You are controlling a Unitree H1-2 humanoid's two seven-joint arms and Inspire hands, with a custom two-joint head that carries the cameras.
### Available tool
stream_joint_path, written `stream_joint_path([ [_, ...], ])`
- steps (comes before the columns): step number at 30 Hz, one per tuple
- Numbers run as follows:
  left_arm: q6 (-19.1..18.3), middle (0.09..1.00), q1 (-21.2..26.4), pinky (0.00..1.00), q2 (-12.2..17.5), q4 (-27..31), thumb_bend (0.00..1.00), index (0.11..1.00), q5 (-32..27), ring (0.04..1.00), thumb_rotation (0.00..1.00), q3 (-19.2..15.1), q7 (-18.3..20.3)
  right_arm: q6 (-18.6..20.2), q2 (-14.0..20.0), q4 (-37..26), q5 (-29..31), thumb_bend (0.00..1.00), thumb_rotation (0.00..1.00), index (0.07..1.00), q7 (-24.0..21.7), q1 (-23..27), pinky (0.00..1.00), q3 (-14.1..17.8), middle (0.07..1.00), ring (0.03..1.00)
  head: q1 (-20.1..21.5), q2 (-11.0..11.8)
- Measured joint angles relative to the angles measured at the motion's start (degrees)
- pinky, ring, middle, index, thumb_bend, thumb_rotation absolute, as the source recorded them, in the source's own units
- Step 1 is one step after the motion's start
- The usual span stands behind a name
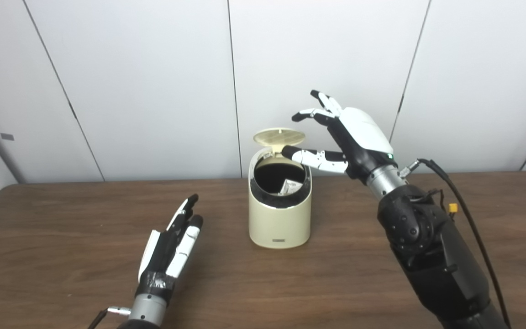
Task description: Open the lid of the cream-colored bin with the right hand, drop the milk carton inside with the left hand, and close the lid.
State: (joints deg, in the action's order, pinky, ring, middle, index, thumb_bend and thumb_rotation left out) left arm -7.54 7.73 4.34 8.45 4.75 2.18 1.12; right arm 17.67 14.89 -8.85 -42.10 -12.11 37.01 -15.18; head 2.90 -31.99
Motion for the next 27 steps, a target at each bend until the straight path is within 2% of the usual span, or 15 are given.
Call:
stream_joint_path([
  [6, 0.2, 0.998, -0.1, 1.00, -1.0, -0.3, 0.68, 0.996, -0.1, 0.999, 0.89, -0.1, -0.2, 0.0, 0.3, 0.0, -1.7, 0.57, 0.86, 0.729, -1.7, 0.0, 0.92, -0.7, 1.000, 1.000, -0.3, -0.1],
  [11, 2.7, 0.977, -0.2, 1.00, -2.4, -0.6, 0.71, 0.983, -0.4, 0.982, 0.89, -0.8, -1.0, -0.1, 0.3, 0.3, -2.0, 0.55, 0.84, 0.734, -2.9, 0.6, 0.90, -1.1, 1.000, 1.000, -0.5, -0.1],
  [19, 4.1, 0.967, -0.2, 1.00, -3.5, -0.6, 0.69, 0.975, -0.5, 0.969, 0.88, -1.1, -1.1, -0.5, 1.6, -0.3, -3.5, 0.53, 0.88, 0.721, -4.0, 0.2, 0.91, -1.7, 0.999, 1.000, -0.4, -0.4],
  [27, 4.2, 0.956, -0.2, 0.97, -4.6, -0.6, 0.68, 0.966, -0.3, 0.940, 0.88, -1.0, -2.1, -0.8, 1.9, -3.1, -6.2, 0.56, 0.88, 0.672, -5.2, -1.7, 0.90, -3.2, 0.977, 1.000, -0.7, -0.8],
])
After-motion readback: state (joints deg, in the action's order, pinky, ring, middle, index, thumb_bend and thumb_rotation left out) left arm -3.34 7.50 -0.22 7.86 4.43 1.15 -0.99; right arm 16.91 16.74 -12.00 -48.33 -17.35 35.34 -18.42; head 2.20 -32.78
